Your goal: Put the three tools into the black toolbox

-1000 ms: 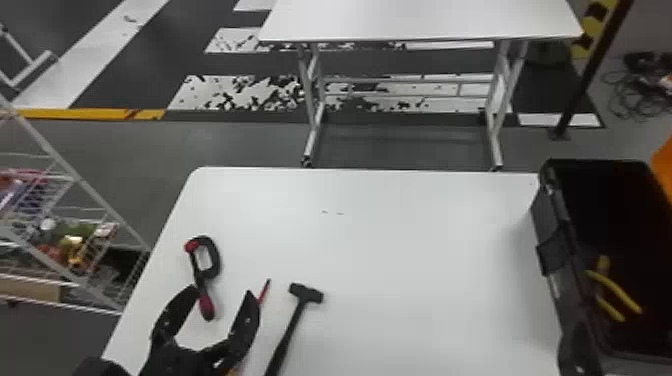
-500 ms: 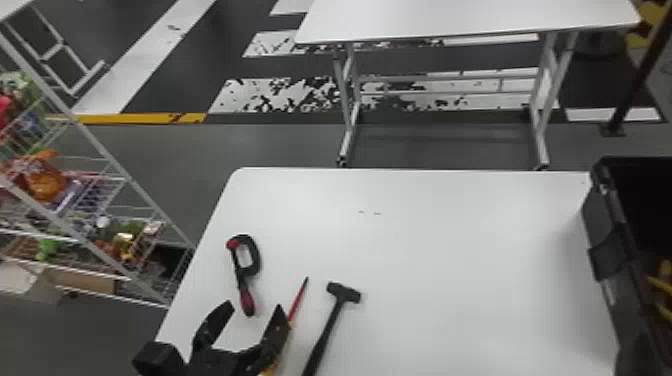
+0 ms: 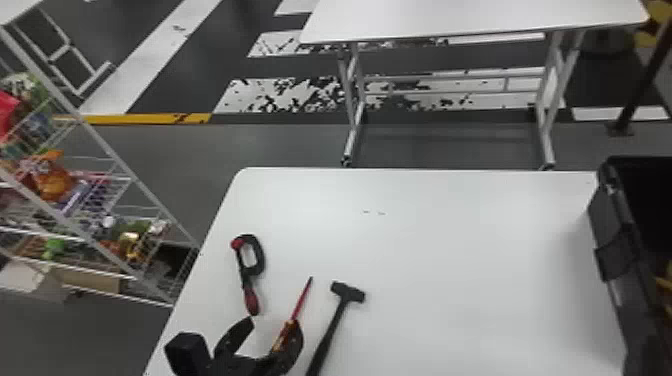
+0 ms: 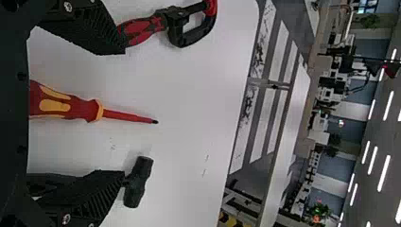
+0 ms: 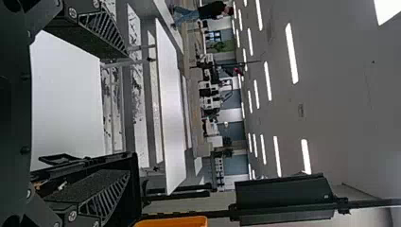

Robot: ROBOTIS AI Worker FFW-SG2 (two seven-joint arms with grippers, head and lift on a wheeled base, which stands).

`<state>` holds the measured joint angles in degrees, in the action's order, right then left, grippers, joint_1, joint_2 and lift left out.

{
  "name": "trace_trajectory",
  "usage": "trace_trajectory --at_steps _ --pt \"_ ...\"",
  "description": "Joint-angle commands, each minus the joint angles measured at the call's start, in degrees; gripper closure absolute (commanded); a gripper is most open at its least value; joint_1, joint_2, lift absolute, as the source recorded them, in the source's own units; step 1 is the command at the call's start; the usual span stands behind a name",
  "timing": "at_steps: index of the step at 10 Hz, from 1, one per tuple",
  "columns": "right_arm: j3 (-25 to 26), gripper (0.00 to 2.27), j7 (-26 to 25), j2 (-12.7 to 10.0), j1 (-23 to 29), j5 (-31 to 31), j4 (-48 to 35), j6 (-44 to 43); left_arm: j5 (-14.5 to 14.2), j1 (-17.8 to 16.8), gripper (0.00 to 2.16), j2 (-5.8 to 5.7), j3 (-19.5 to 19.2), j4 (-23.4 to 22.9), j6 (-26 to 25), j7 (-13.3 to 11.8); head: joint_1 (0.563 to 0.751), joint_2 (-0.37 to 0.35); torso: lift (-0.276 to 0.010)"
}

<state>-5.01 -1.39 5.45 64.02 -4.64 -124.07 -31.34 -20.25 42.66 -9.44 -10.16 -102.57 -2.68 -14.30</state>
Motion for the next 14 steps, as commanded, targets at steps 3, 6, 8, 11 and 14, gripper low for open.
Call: trace_trajectory --at_steps 3,6,8,11,14 --pt "0.00 0.13 -0.01 0.00 -0.21 -0.02 0.32 -0.87 5.48 -0.47 0.10 0.30 0.76 -1.67 -6.60 3.40 0.695 0.241 -0.051" --pt "0.09 0.13 -0.01 0.00 -0.21 -0.20 0.76 -2.10 10.58 -0.21 0.10 0.21 1.19 -4.57 -11.17 6.30 0.695 0.253 -0.051" --pt "0.09 0.13 -0.01 0.00 -0.30 -0.28 1.03 -2.98 10.67 -0.29 0.10 0.21 1.37 -5.10 -13.10 6.21 0.695 0.255 -0.051" --pt "0.09 0.13 -0.01 0.00 -0.21 -0.55 1.29 -5.09 10.49 -1.09 0.15 0.21 1.37 -4.66 -15.56 5.42 0.695 0.244 -0.051" --pt "0.18 0.13 -0.01 0.00 -0.04 -0.55 1.29 -5.26 10.40 -1.88 0.46 0.21 1.37 -4.22 -16.44 4.36 0.695 0.238 -0.051"
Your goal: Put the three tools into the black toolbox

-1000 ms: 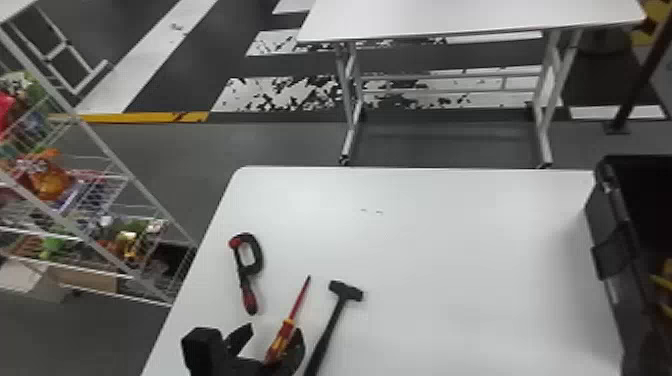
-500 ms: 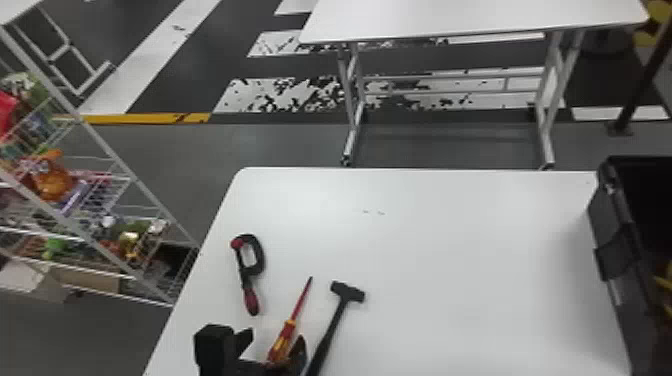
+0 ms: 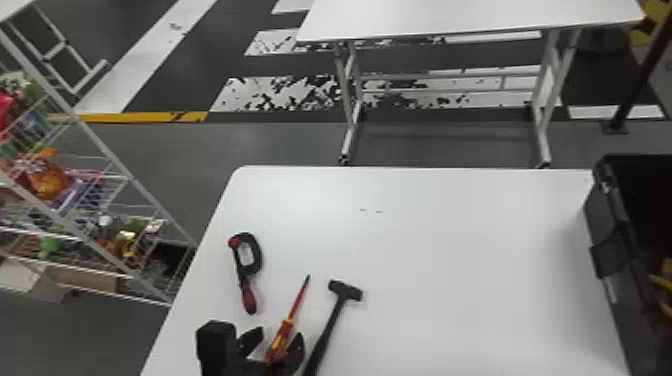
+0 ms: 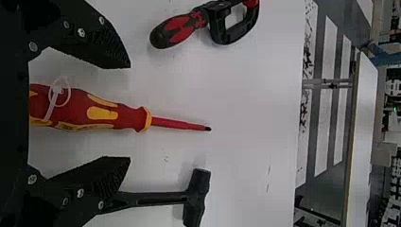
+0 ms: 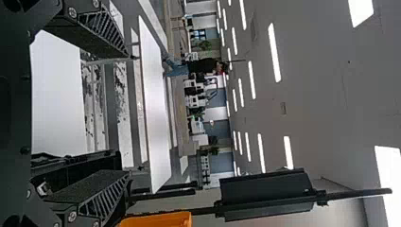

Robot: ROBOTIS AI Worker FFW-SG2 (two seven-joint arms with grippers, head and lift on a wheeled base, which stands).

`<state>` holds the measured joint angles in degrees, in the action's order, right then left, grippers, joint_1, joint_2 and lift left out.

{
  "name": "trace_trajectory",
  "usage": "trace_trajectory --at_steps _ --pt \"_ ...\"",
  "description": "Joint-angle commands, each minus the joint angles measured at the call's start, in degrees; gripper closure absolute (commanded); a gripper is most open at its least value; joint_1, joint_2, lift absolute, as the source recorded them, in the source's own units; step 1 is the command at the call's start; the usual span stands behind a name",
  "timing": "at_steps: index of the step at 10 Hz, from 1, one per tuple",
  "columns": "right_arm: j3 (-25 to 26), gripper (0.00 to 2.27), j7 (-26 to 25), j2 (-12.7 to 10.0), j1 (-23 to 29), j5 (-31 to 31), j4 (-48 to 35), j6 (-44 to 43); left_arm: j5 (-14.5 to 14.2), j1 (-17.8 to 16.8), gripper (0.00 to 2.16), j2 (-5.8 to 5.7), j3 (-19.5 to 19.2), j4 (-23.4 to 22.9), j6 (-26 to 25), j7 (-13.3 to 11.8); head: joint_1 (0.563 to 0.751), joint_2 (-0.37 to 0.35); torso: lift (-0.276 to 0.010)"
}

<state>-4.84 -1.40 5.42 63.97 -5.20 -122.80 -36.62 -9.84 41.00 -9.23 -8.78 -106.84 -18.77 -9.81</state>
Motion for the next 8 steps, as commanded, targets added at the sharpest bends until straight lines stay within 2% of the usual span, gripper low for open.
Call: trace_trajectory --at_steps 1,3,5,6,8 --pt "0.09 0.13 0.00 -0.06 0.02 -0.08 0.11 -0.33 0.00 -0.22 0.94 0.00 -0.09 0.05 -0.53 -0.56 0.695 0.233 -0.051" --pt "0.18 0.13 0.00 -0.06 0.02 -0.43 0.28 -0.86 -0.09 -0.22 1.75 0.00 -0.09 -0.21 -1.76 -0.74 0.695 0.225 -0.051" --pt "0.18 0.13 0.00 -0.15 0.11 -0.52 0.28 -1.39 -0.18 -0.22 1.89 0.00 -0.18 -0.74 -2.64 -1.35 0.695 0.218 -0.051" --pt "0.18 0.13 0.00 -0.15 0.02 -0.52 0.20 -1.56 -0.62 0.22 1.89 0.00 -0.44 -1.71 -2.82 -1.35 0.695 0.216 -0.051" --pt "0.18 0.13 0.00 -0.15 -0.07 -0.52 0.11 -1.39 -2.46 3.04 1.89 0.26 -1.59 -8.30 -6.33 -1.35 0.695 0.214 -0.051"
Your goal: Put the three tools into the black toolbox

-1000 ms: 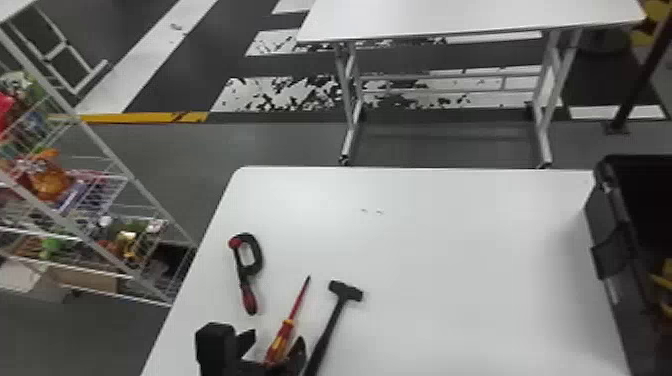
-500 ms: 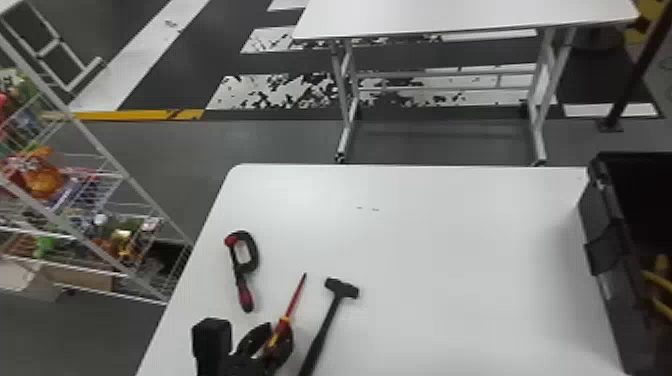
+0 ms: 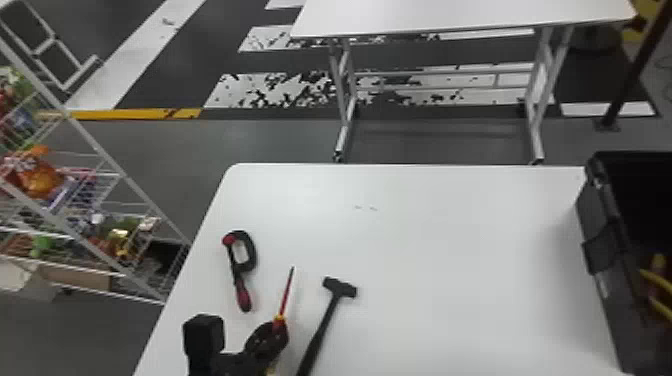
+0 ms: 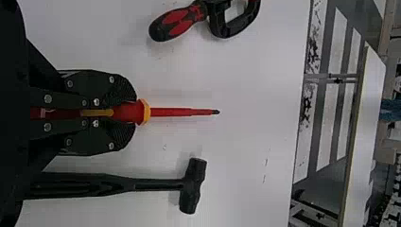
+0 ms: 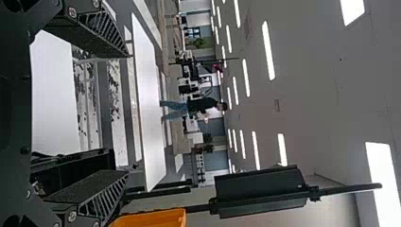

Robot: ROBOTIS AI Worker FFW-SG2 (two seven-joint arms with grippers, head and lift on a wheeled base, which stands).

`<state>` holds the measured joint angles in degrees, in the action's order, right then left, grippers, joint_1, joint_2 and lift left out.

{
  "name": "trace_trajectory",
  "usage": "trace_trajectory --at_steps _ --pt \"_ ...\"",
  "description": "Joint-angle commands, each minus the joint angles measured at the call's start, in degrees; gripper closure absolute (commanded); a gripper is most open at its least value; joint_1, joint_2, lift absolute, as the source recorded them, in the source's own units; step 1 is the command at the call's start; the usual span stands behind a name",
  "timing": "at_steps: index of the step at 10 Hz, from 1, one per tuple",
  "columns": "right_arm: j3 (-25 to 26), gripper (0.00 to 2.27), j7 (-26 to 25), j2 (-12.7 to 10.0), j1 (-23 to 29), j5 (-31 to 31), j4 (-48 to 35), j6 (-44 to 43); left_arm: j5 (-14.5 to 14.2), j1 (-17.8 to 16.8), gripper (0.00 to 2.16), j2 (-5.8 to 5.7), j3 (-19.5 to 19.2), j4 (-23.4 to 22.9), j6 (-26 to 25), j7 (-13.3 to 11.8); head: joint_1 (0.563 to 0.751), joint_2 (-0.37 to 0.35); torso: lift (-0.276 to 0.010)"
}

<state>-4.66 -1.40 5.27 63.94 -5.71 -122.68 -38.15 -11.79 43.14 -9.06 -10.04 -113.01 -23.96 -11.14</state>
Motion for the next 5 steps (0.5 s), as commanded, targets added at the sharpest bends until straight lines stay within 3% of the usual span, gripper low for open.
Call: trace_trajectory --at_steps 1,2,3,4,5 --pt "-0.09 0.13 0.00 0.00 -0.13 0.09 -0.02 0.14 -1.48 2.04 1.89 0.18 -0.94 -5.81 -4.30 -0.11 0.695 0.210 -0.051" --pt "-0.18 0.13 0.00 0.00 -0.22 0.09 -0.02 0.31 -2.80 2.83 1.89 0.18 -1.65 -8.54 -6.94 -1.17 0.695 0.204 -0.051" --pt "-0.18 0.13 0.00 0.00 -0.31 0.18 -0.11 1.19 -6.49 2.92 1.89 0.36 -3.76 -10.30 -11.16 -5.12 0.695 0.189 -0.051" --pt "-0.27 0.13 0.61 0.09 -0.57 0.62 -0.98 4.18 -10.71 1.42 1.89 1.33 -7.53 -10.38 -16.60 -14.88 0.695 0.176 -0.051" --pt "-0.35 0.13 3.95 0.09 -1.28 0.62 -3.09 11.04 -12.73 -1.13 1.89 3.00 -10.70 -9.77 -22.58 -24.90 0.695 0.136 -0.051"
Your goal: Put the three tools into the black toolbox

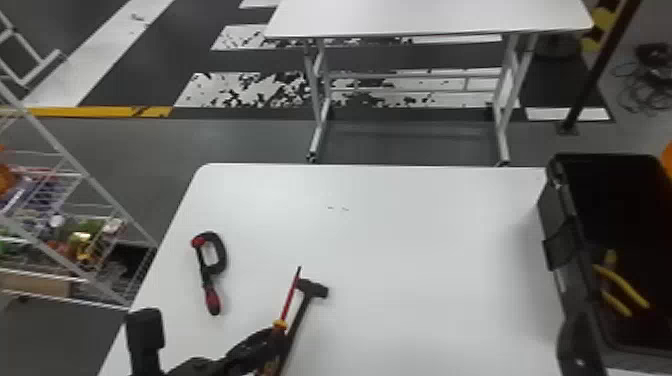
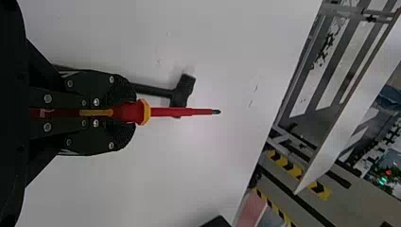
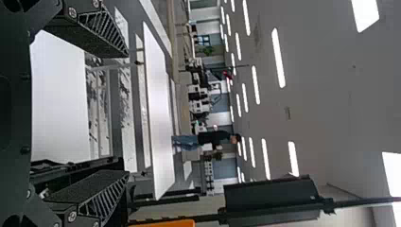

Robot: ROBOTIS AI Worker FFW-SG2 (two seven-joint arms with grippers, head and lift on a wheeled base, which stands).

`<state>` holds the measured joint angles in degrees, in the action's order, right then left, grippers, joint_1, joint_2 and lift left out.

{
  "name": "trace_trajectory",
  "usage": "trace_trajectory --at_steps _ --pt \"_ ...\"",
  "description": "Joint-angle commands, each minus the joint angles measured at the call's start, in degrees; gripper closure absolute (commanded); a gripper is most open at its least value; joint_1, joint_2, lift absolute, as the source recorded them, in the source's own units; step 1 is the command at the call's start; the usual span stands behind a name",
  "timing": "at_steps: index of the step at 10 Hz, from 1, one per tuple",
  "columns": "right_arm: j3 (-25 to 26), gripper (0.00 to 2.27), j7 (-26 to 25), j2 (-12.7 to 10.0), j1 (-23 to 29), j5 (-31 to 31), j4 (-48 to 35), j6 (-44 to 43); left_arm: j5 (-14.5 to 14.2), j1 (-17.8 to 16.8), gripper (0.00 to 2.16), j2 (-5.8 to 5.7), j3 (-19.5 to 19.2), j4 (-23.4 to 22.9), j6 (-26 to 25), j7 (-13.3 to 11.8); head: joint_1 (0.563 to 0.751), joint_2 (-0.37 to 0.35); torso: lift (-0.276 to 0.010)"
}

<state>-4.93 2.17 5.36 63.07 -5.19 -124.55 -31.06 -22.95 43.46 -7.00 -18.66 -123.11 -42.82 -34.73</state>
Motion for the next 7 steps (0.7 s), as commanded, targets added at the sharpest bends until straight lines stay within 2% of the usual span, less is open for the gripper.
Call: trace_trajectory --at_steps 1,2,3,4,6,7 --pt "-0.34 0.13 3.80 0.01 -2.07 -0.52 -4.21 14.67 -2.62 -2.42 1.89 1.11 -2.78 0.68 -4.61 -6.67 0.695 0.112 -0.051" --pt "-1.22 0.13 4.42 0.01 -3.65 -0.43 -6.49 21.70 -3.33 -2.68 1.89 1.38 -3.13 0.68 -4.43 -11.41 0.695 0.126 -0.051" --pt "-1.31 0.13 5.30 0.01 -5.76 -0.52 -9.40 34.18 -4.03 -2.94 1.89 1.46 -3.13 0.59 -4.43 -15.81 0.695 0.131 -0.051" --pt "-0.87 0.14 6.88 -0.08 -8.22 -2.02 -11.86 47.90 -4.56 -3.12 1.89 1.82 -3.31 0.59 -3.90 -18.88 0.695 0.127 -0.051" --pt "0.54 0.13 10.40 -0.08 -12.62 -4.83 -16.25 68.64 -4.56 -3.73 1.89 1.90 -2.96 0.59 -3.90 -21.43 0.695 0.144 -0.051" --pt "1.85 0.13 13.47 -1.14 -15.43 -6.76 -18.27 80.06 -4.56 -3.82 1.89 1.90 -2.69 0.59 -3.90 -22.05 0.695 0.152 -0.051"
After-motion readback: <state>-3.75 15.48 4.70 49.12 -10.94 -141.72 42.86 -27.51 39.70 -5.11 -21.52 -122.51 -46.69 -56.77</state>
